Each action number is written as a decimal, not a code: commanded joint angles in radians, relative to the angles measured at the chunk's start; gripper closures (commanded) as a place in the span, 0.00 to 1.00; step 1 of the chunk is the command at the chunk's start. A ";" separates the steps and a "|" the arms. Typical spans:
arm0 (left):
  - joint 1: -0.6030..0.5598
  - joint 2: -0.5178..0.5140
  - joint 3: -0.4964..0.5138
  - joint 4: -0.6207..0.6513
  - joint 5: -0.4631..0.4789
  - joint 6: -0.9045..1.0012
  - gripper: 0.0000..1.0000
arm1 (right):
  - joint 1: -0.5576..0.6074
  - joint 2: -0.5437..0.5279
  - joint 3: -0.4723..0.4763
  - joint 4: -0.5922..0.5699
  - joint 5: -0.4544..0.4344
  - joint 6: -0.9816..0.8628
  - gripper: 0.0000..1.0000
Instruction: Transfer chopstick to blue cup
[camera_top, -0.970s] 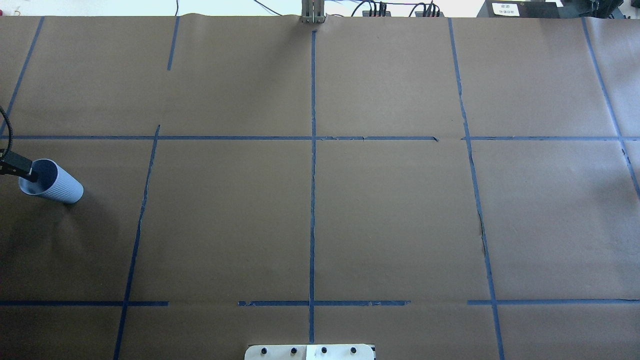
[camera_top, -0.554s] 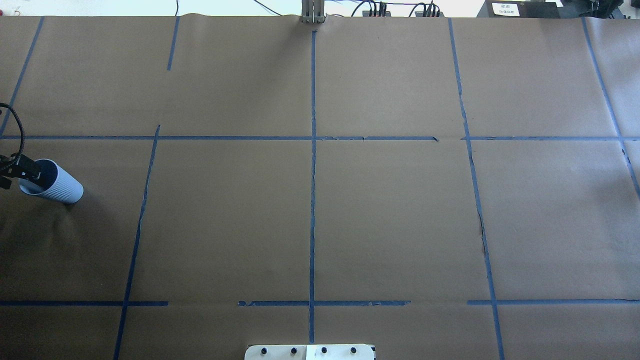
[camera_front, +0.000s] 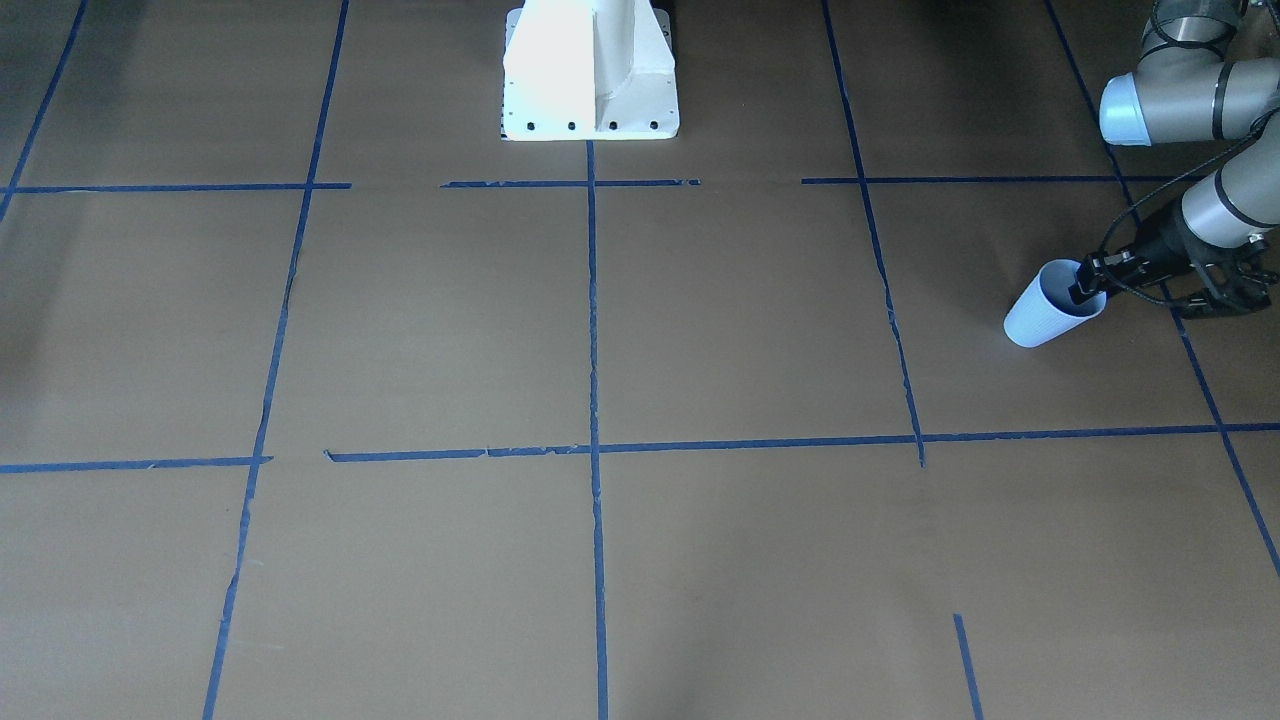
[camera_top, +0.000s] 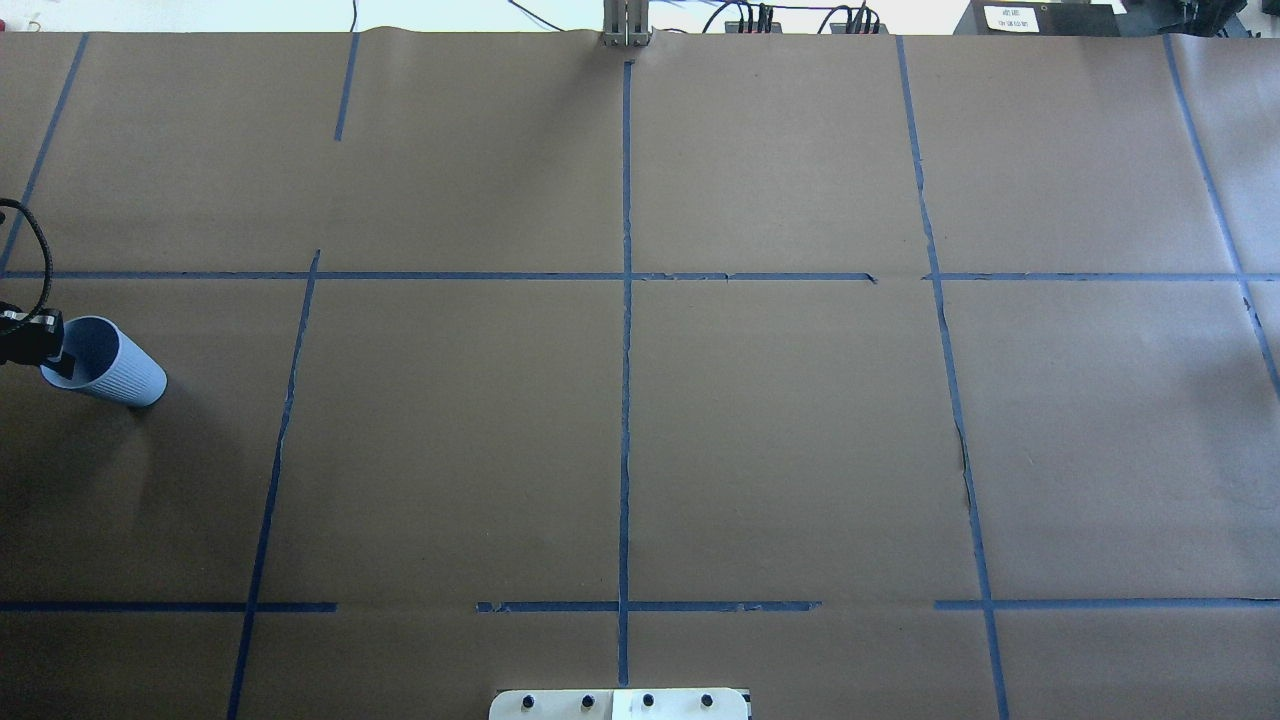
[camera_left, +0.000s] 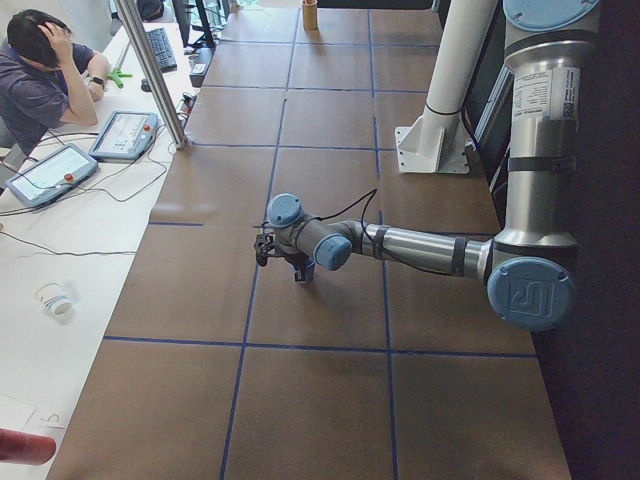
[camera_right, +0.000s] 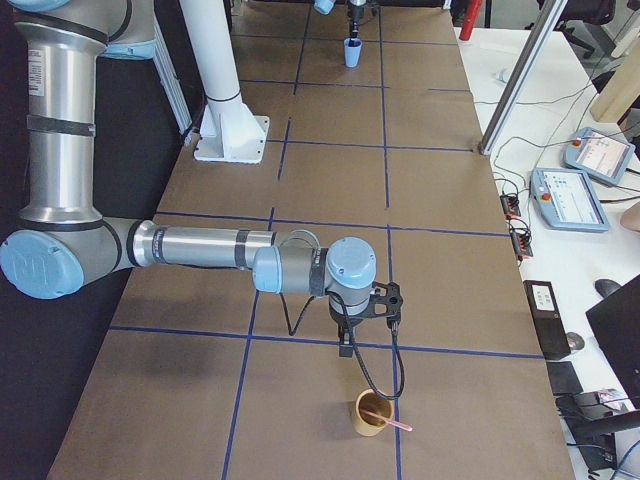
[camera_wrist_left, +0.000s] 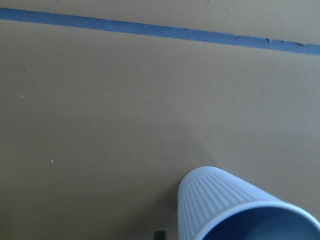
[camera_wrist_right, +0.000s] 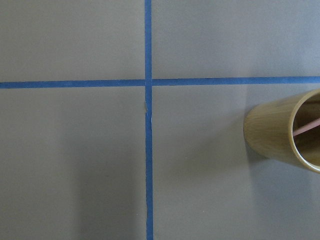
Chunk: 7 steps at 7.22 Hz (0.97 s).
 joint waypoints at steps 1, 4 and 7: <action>-0.008 -0.012 -0.202 0.248 -0.063 -0.020 1.00 | 0.000 0.000 0.008 0.000 0.001 0.002 0.00; 0.020 -0.360 -0.352 0.667 -0.055 -0.194 1.00 | 0.000 0.044 0.041 -0.001 -0.001 0.002 0.00; 0.316 -0.656 -0.282 0.659 0.081 -0.545 1.00 | 0.000 0.028 0.015 0.037 0.010 0.001 0.00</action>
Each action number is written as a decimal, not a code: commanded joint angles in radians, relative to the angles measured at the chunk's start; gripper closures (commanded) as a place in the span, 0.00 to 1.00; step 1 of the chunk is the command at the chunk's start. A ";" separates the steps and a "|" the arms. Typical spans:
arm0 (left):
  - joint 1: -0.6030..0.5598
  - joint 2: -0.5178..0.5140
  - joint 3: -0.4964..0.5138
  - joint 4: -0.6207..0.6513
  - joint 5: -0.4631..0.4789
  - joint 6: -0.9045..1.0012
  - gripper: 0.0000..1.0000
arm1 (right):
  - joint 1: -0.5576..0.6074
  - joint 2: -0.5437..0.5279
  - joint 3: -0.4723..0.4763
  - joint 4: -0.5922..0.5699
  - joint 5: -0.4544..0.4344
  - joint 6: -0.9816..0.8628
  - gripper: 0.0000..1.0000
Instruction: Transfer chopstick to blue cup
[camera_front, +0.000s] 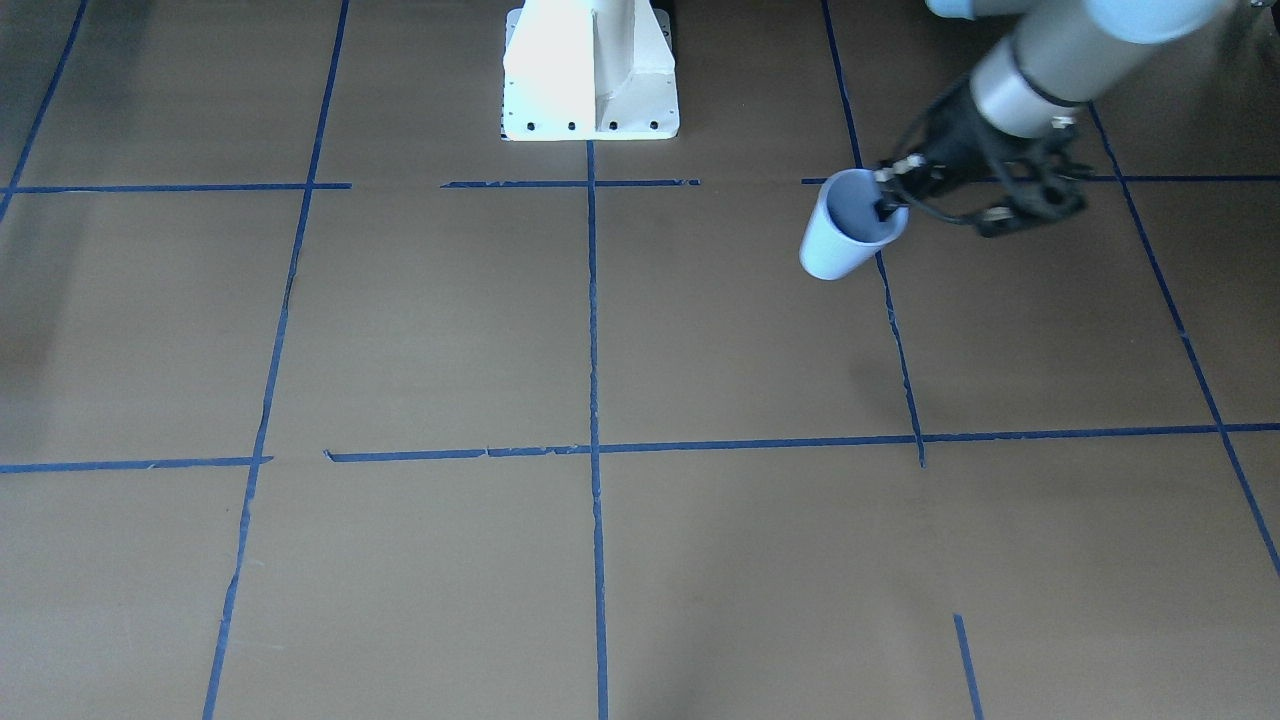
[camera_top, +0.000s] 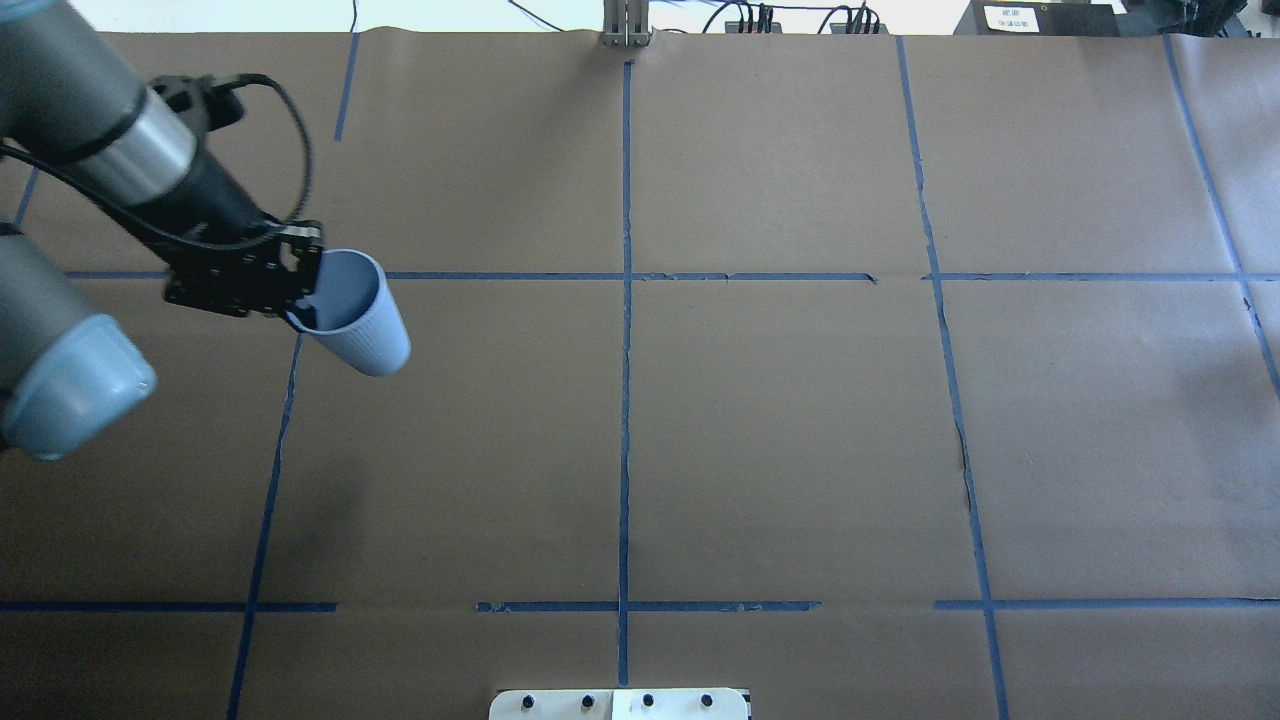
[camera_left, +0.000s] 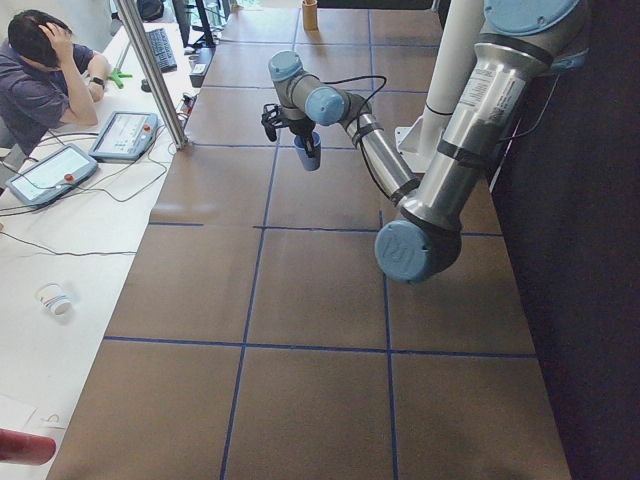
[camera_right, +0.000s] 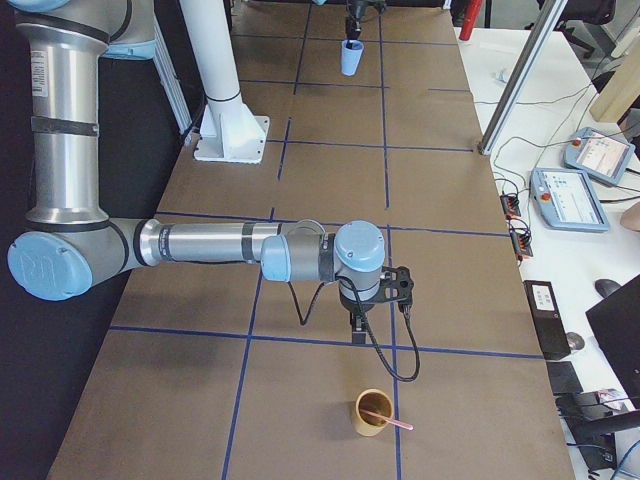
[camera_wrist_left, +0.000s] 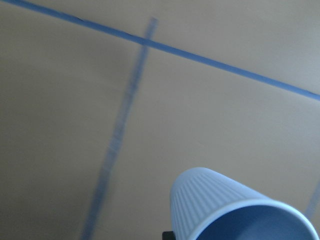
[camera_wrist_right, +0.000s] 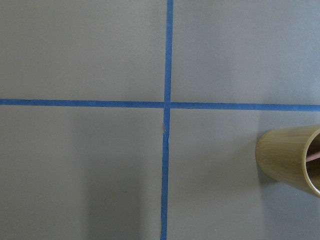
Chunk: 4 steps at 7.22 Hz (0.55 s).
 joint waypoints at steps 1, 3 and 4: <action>0.151 -0.185 0.104 -0.012 0.099 -0.122 1.00 | 0.000 -0.004 -0.046 0.070 0.001 0.000 0.00; 0.240 -0.195 0.234 -0.246 0.222 -0.218 1.00 | 0.000 -0.002 -0.089 0.112 0.002 0.001 0.00; 0.274 -0.207 0.275 -0.282 0.271 -0.223 1.00 | 0.000 -0.001 -0.089 0.112 0.002 0.001 0.00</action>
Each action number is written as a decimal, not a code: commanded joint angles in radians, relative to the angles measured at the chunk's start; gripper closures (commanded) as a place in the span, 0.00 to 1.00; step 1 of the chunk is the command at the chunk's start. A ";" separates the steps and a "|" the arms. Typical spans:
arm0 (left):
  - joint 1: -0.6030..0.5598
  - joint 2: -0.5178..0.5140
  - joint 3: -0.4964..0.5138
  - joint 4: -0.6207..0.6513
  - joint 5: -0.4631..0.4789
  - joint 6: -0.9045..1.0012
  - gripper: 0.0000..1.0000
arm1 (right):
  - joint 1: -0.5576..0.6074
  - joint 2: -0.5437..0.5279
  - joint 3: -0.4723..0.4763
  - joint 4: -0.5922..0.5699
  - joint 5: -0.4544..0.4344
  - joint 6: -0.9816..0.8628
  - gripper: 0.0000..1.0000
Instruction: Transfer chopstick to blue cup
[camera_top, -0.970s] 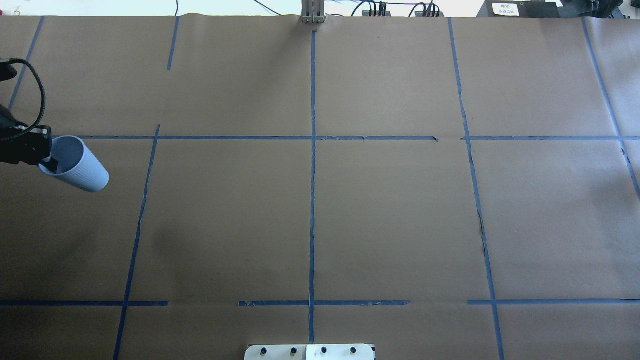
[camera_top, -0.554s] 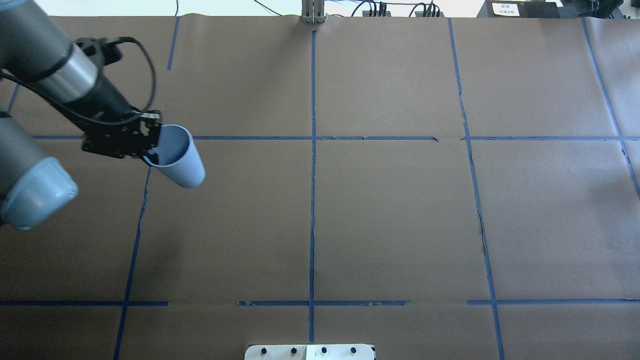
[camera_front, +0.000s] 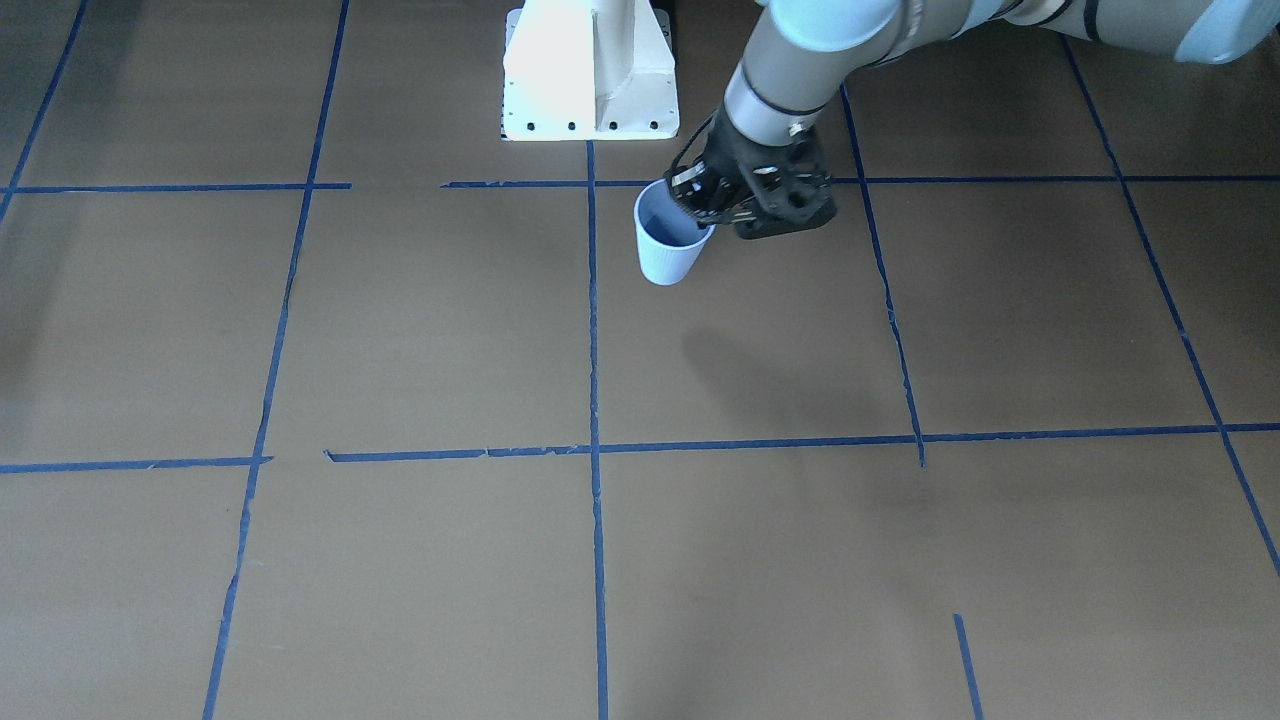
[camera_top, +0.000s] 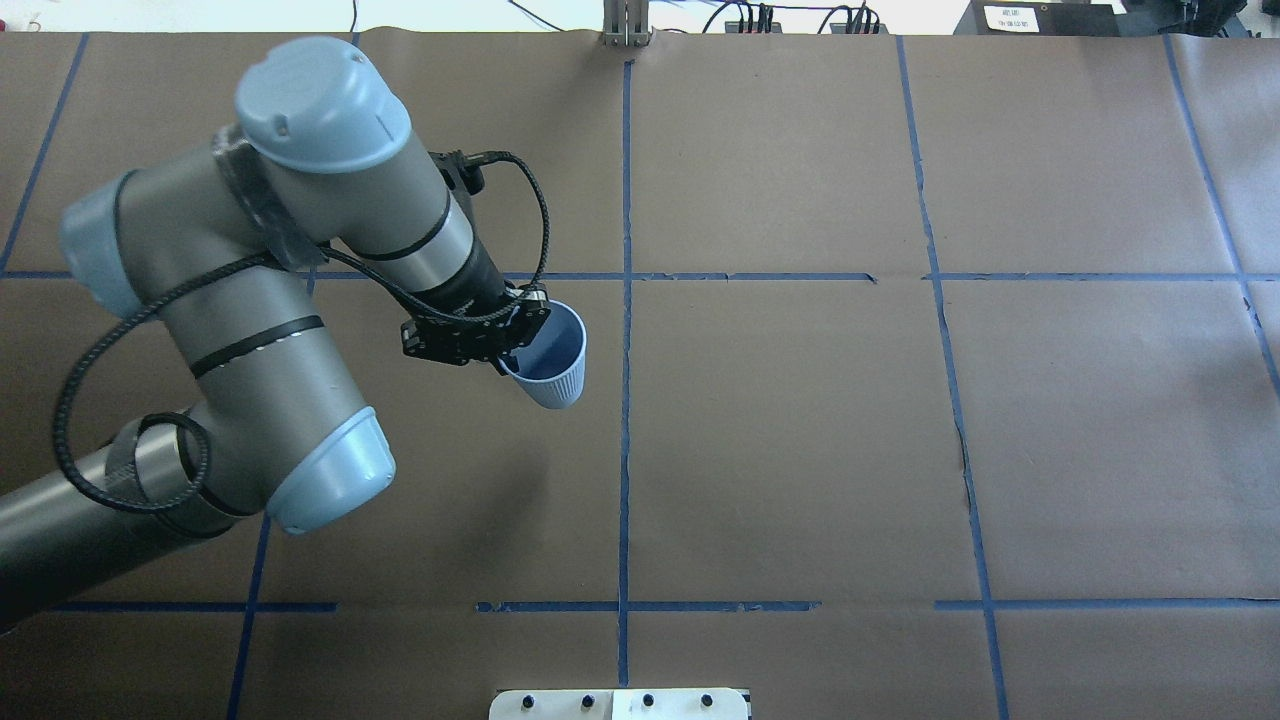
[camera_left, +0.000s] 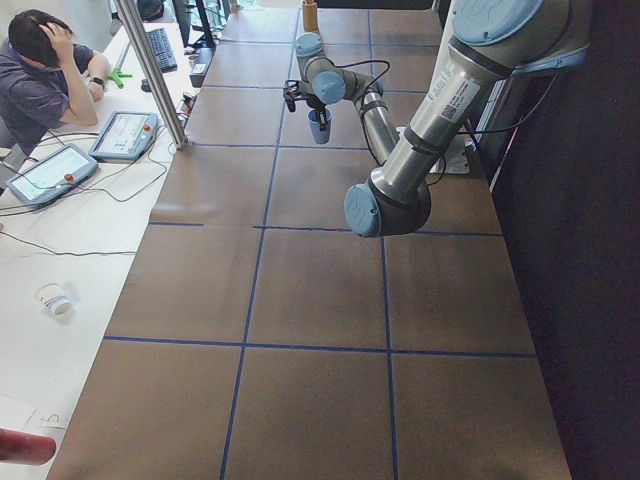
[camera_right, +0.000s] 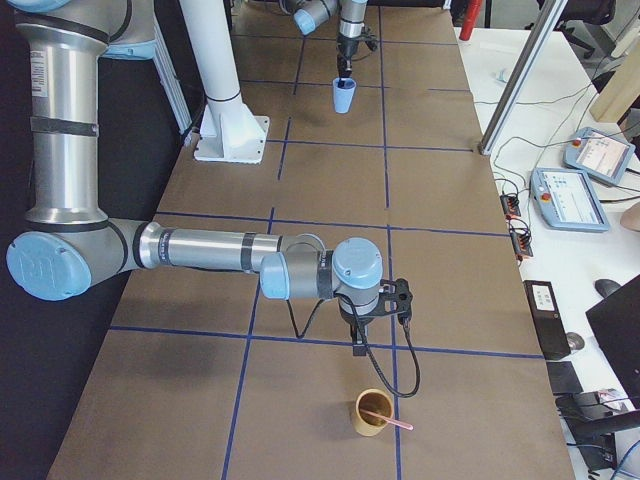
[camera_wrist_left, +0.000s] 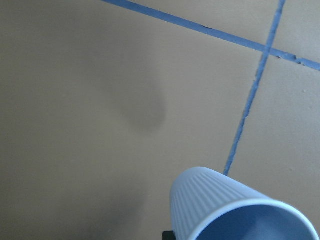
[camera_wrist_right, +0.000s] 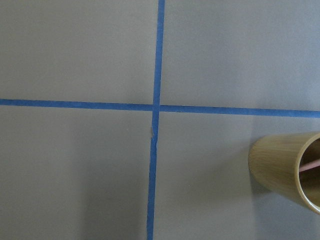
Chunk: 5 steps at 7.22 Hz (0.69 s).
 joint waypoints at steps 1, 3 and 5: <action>0.071 -0.041 0.106 -0.103 0.083 -0.030 1.00 | 0.000 0.000 -0.010 0.010 0.002 0.001 0.00; 0.093 -0.059 0.199 -0.233 0.089 -0.030 1.00 | 0.000 0.002 -0.009 0.010 0.002 0.001 0.00; 0.096 -0.075 0.237 -0.246 0.108 -0.028 0.95 | 0.000 0.000 -0.007 0.010 0.002 0.002 0.00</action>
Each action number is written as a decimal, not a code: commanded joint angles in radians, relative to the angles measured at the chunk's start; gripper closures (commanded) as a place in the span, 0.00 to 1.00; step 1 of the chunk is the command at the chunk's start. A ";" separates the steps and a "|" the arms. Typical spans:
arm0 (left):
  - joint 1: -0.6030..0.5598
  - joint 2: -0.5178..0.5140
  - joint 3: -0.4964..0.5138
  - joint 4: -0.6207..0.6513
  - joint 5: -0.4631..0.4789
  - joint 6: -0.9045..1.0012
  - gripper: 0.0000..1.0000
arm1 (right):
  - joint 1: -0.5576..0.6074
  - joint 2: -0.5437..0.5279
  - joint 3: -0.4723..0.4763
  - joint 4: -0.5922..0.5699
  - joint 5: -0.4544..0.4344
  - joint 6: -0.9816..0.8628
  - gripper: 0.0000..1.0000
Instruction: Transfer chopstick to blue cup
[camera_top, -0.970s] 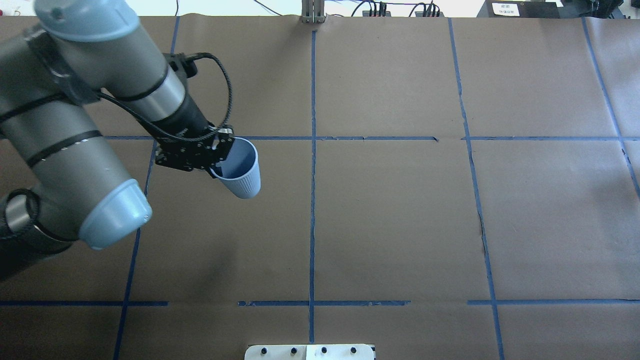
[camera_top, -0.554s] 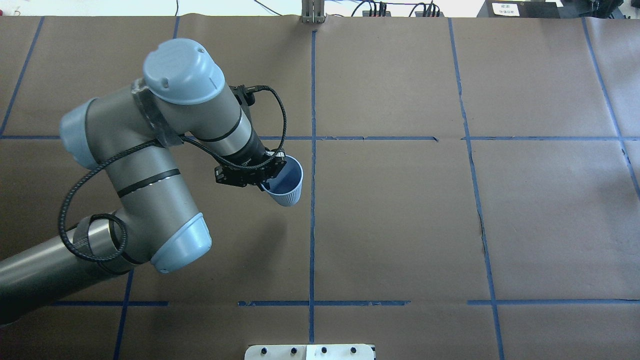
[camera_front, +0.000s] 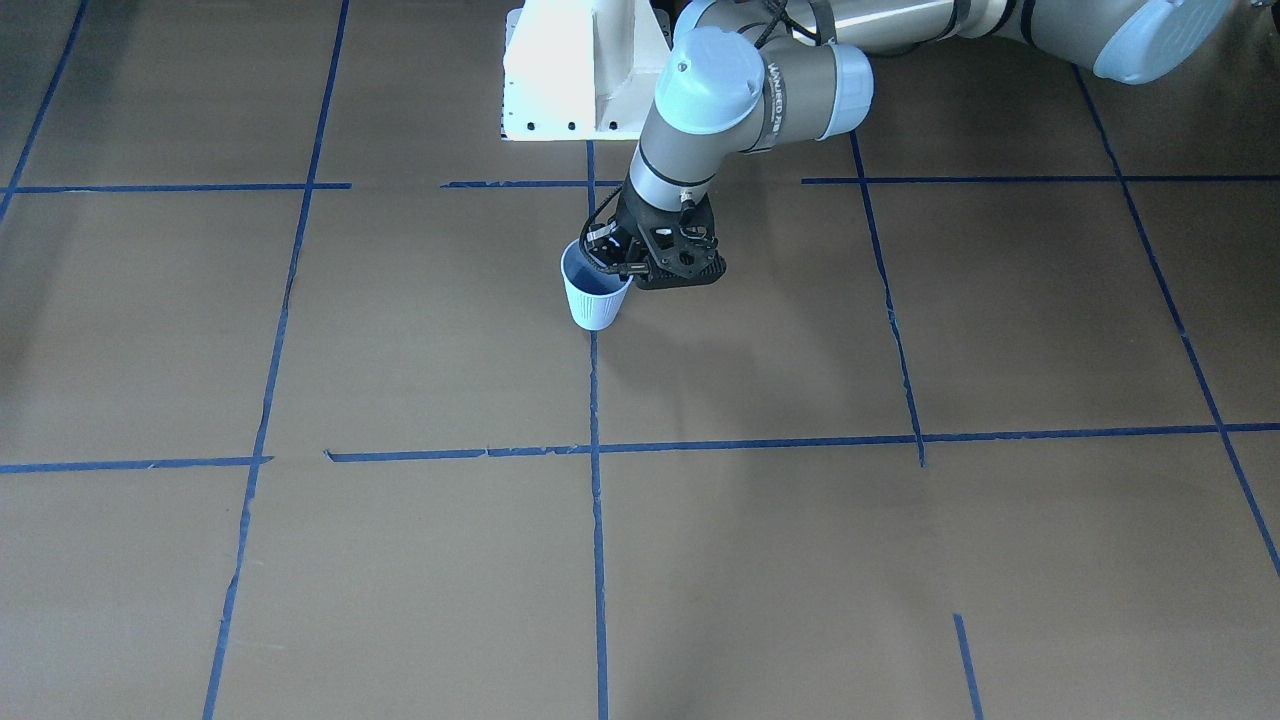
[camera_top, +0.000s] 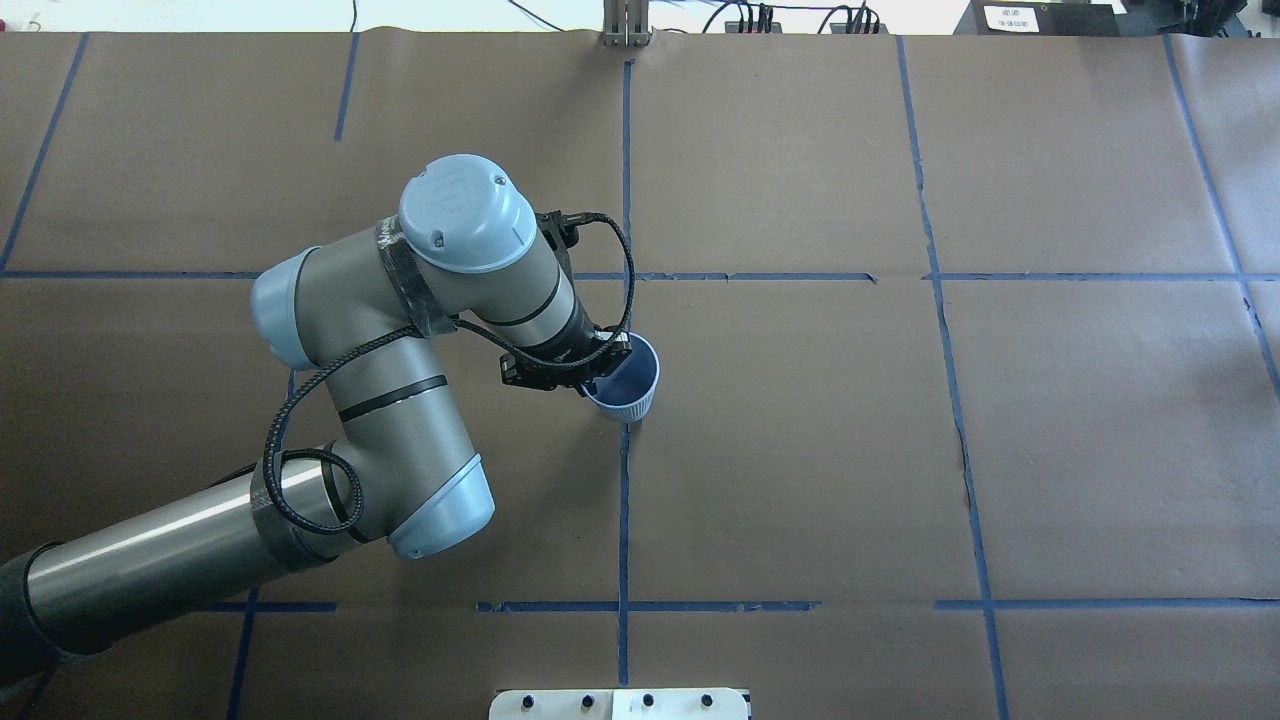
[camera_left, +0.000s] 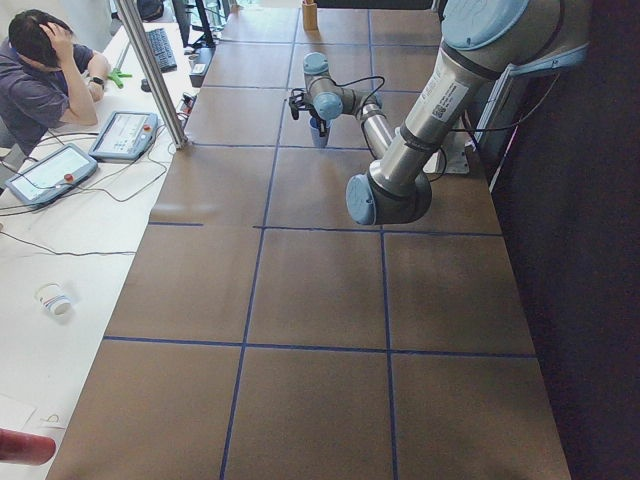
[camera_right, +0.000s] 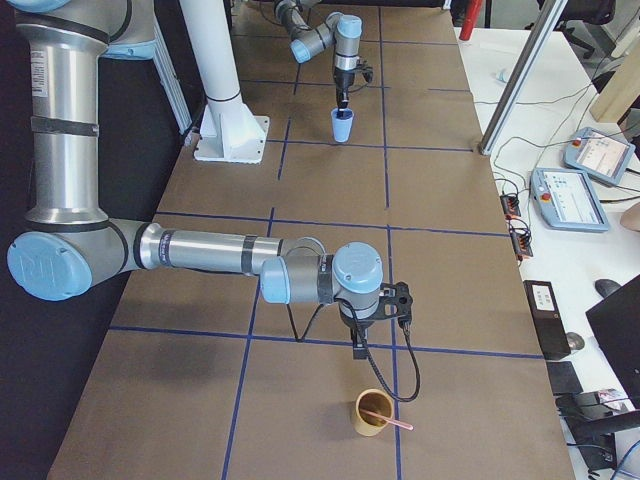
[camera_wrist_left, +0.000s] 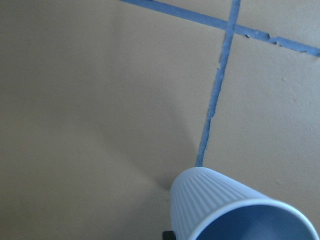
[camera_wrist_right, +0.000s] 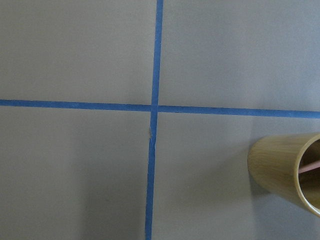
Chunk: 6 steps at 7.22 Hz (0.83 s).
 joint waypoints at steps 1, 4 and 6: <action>0.005 -0.008 0.022 -0.015 0.008 0.001 0.95 | 0.000 -0.001 0.001 0.000 0.000 0.001 0.00; 0.006 -0.003 0.022 -0.015 0.011 0.004 0.05 | 0.000 0.001 0.002 0.000 0.000 0.001 0.00; 0.005 -0.003 0.013 -0.015 0.017 0.006 0.00 | 0.000 0.001 0.004 0.000 0.000 0.001 0.00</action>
